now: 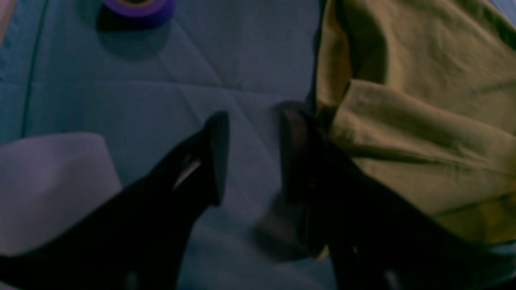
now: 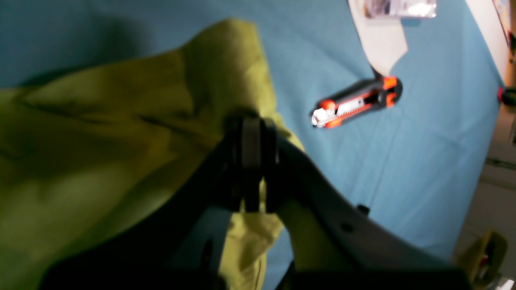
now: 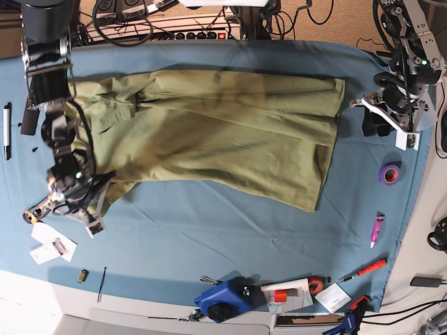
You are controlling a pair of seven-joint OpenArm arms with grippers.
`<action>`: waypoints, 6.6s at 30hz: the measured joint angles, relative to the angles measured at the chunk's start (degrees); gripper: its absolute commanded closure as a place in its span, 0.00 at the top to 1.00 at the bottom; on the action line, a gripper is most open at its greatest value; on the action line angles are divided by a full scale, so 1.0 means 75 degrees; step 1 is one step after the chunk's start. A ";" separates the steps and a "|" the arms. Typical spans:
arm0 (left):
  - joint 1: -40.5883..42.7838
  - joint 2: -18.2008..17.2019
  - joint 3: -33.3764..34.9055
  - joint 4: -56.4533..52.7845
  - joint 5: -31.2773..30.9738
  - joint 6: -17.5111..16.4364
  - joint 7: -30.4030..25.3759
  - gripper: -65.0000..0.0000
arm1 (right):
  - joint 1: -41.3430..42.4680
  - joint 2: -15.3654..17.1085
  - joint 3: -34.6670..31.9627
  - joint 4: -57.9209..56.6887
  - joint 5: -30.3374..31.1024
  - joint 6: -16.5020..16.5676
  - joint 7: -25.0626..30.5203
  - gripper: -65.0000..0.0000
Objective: Layout the t-shirt on the table in an organized manner, then fold the t-shirt properly
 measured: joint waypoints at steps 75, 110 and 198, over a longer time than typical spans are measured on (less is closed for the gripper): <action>-0.0003 -0.0003 0.0000 0.0000 0.0003 0.0000 0.0000 0.33 | -0.1329 0.0035 0.2049 -0.0096 0.0656 0.0600 0.0542 0.43; -0.0003 0.0000 0.0000 0.0000 -0.0344 0.0000 -0.0230 0.28 | -0.1239 -0.0012 0.3395 -0.0090 0.2888 0.2401 0.0157 0.00; -0.4750 -0.0044 0.3625 -0.4514 0.1711 -0.0286 -0.0603 0.39 | -0.0787 -0.0175 0.4453 -0.1728 0.6315 0.3748 -0.1239 0.00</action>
